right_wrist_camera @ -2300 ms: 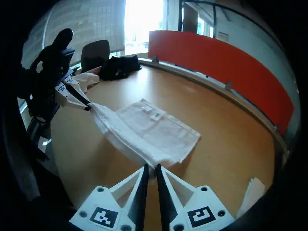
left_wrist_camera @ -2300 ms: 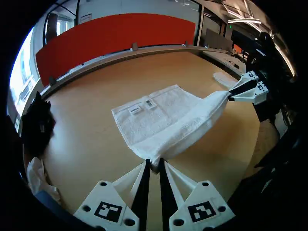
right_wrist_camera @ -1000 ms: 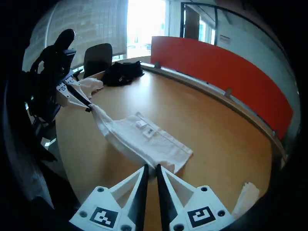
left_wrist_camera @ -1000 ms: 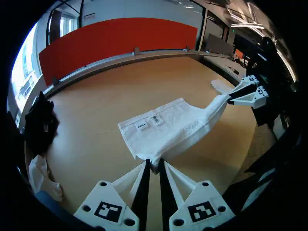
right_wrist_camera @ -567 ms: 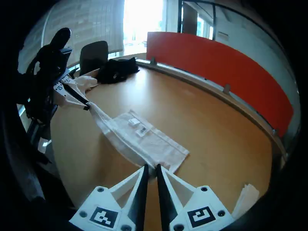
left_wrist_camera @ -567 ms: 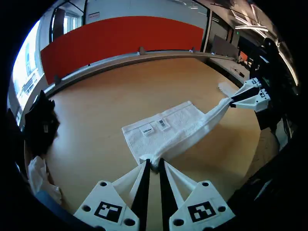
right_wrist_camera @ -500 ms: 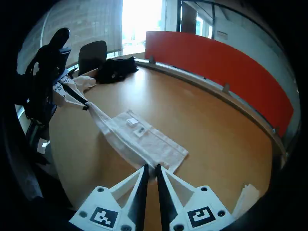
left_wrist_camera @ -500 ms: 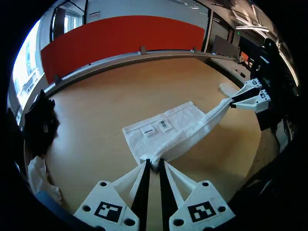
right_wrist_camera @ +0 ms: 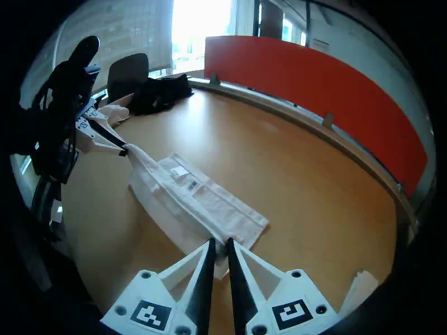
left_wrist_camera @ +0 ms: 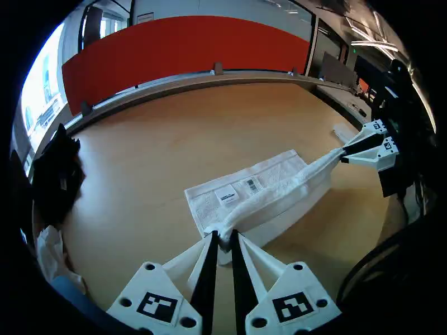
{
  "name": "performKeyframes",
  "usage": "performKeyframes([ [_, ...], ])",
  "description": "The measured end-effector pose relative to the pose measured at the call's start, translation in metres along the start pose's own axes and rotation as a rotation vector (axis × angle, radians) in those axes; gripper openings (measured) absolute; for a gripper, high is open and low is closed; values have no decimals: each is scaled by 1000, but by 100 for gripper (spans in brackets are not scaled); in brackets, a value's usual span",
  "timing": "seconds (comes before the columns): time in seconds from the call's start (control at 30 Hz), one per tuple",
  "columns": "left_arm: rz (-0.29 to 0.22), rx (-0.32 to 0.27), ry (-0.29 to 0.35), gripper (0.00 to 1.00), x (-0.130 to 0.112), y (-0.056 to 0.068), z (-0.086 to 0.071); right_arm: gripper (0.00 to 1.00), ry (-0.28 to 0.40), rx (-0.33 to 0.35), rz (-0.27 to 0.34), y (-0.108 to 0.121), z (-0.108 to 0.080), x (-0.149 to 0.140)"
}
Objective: Fold towel
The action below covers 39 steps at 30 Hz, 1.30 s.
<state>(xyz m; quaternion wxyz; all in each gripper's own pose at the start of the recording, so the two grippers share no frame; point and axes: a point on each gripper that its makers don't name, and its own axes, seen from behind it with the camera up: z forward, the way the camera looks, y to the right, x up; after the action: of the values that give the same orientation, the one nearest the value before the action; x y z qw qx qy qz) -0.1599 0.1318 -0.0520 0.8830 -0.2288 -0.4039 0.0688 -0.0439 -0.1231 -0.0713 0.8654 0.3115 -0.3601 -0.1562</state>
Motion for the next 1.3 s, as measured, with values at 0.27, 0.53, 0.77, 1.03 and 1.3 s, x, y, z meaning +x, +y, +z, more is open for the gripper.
performKeyframes([
  [0.27,14,4,-17,16,-5,-3,11,16,-18,4,5,5,11,-7],
  [0.53,28,9,-35,16,-10,-8,30,16,-45,3,10,13,28,-19],
  [0.77,43,27,-50,16,-16,-14,46,16,-56,-1,43,21,44,-25],
  [1.03,49,66,-62,25,-17,-26,62,27,-70,-24,56,30,58,-28],
  [1.3,76,102,-70,33,-17,-37,72,59,-91,-59,63,41,66,-33],
])
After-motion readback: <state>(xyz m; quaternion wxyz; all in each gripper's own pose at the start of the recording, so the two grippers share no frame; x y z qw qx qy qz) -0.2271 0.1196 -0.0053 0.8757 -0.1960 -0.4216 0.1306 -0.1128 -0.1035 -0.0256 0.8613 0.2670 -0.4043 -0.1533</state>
